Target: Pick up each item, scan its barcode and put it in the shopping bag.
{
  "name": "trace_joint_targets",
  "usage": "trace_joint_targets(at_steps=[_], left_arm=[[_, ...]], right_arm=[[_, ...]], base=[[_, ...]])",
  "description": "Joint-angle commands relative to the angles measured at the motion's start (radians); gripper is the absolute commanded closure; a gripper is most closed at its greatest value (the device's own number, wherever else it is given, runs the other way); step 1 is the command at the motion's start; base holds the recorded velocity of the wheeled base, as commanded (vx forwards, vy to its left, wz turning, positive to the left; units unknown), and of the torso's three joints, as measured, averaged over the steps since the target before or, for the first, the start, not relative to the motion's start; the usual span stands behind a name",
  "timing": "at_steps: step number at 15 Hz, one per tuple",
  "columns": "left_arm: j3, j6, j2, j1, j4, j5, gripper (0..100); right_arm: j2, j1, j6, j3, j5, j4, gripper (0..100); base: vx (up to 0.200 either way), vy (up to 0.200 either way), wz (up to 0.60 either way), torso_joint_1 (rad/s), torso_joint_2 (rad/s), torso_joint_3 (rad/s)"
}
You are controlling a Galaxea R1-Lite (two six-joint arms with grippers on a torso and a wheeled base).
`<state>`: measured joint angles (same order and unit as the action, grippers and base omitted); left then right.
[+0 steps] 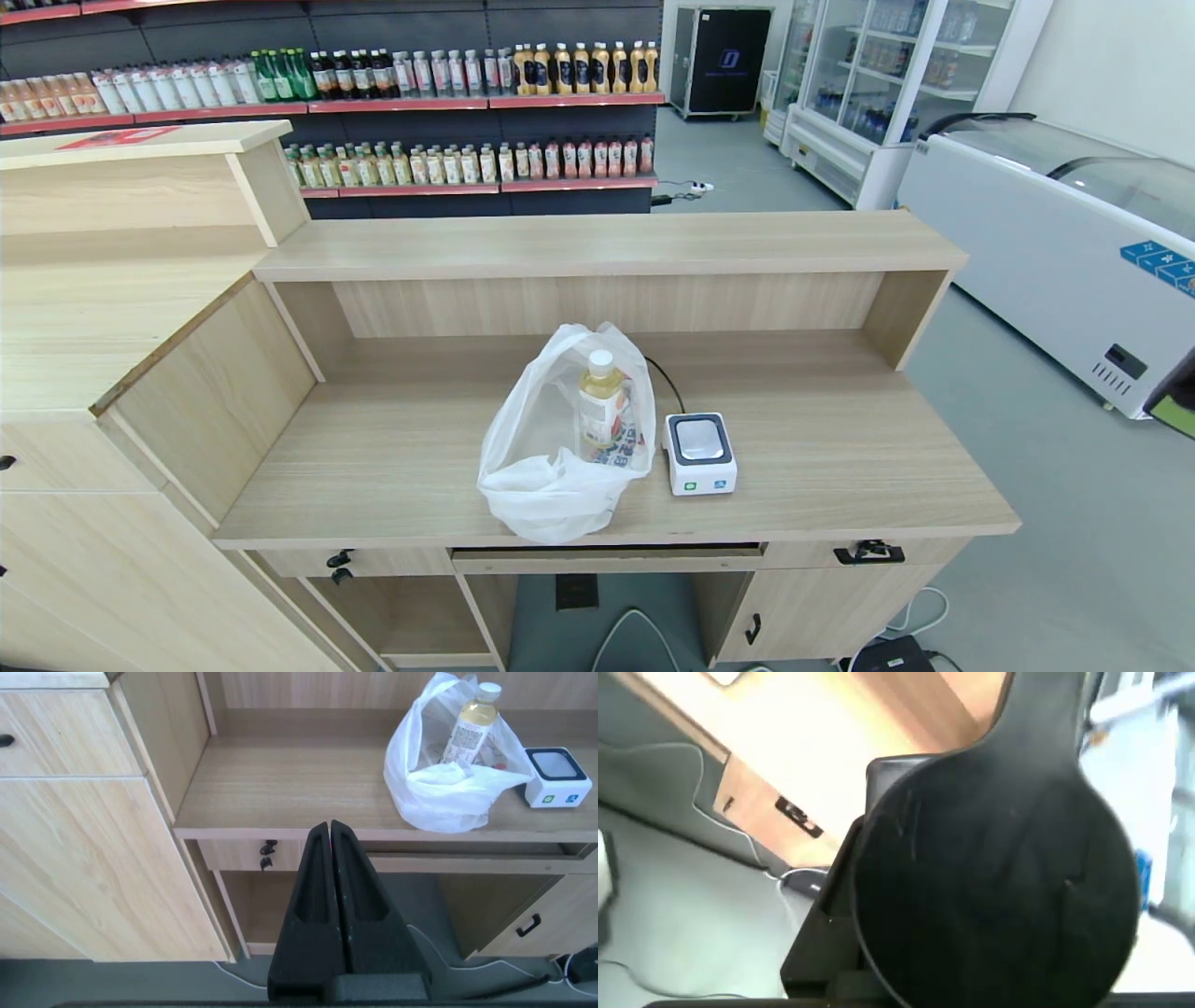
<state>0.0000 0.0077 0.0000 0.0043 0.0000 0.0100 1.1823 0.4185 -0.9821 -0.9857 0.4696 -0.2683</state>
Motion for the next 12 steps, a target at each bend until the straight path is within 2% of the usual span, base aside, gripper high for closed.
trace_joint_targets(at_steps=[1,3,5,6,8,9,11,12], left_arm=[[0.000,0.000,0.000,0.000,0.000,0.001,100],[0.000,0.000,0.000,0.000,0.000,0.001,100],[0.000,0.000,0.000,0.000,0.000,0.001,100],[0.000,0.000,0.000,0.000,0.000,0.001,100],[0.000,0.000,0.000,0.000,0.000,0.001,100],[0.000,0.000,0.000,0.000,0.000,0.001,100],[0.000,0.000,0.000,0.000,0.000,0.001,100],[0.000,0.000,0.000,0.000,0.000,0.001,100]], right_arm=[[0.053,0.049,0.155,-0.039,0.000,-0.003,100],[0.068,0.085,0.258,-0.039,0.000,-0.005,100],[0.085,0.097,0.278,-0.034,0.001,-0.006,100],[0.099,0.097,0.286,-0.034,0.011,-0.011,100],[0.132,0.074,0.382,-0.047,0.093,0.001,100],[0.149,0.051,0.436,-0.048,0.092,0.049,100],[0.209,-0.018,0.634,-0.057,0.098,0.161,100],[0.295,-0.066,0.809,-0.085,0.116,0.244,100]], base=[[0.000,0.000,0.00,0.000,0.00,0.000],[0.000,0.000,0.00,0.000,0.00,0.000],[0.000,0.000,0.00,0.000,0.00,0.000],[0.000,0.000,0.00,0.000,0.00,0.000],[0.000,0.000,0.00,0.000,0.00,0.000],[0.000,0.000,0.60,0.007,0.01,0.007],[0.000,0.000,0.60,0.005,0.00,0.005],[0.000,0.000,0.00,0.000,0.00,0.000]])
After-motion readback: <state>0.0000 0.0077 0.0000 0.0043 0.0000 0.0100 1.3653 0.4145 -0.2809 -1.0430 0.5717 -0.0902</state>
